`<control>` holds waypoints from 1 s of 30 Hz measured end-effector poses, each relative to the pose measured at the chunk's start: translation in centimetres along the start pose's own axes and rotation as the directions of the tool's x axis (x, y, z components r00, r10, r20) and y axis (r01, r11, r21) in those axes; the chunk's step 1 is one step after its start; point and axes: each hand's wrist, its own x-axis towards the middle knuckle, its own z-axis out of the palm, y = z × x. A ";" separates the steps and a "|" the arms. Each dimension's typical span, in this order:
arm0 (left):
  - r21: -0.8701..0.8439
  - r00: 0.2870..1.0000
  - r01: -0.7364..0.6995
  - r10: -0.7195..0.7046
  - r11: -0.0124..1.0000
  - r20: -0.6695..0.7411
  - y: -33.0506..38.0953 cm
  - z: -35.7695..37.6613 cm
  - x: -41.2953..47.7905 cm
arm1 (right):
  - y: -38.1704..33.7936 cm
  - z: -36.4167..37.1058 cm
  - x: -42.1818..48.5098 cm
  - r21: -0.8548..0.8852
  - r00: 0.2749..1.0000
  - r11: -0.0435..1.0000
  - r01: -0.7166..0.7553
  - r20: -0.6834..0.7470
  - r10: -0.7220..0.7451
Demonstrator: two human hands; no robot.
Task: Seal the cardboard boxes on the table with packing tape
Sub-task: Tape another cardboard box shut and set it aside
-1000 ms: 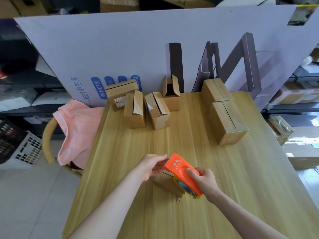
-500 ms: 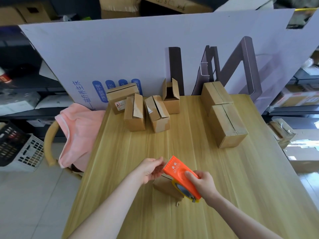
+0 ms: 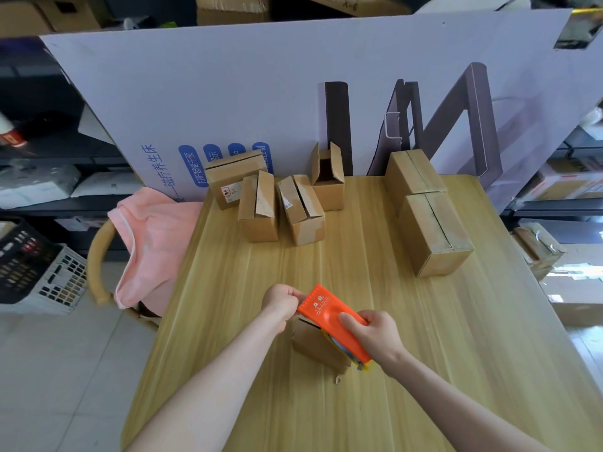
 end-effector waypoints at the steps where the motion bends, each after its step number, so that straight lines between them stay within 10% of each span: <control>1: 0.001 1.000 -0.003 0.003 1.000 -0.014 -0.1 0.0 0.1 | -0.3 0.1 0.1 -0.023 1.000 1.000 0.007 -0.008 -0.007; 30: -0.042 0.981 0.058 -0.065 0.997 -0.184 -5.5 -0.4 0.9 | -2.9 -1.0 -0.3 -0.586 0.999 0.810 -0.039 -0.024 0.031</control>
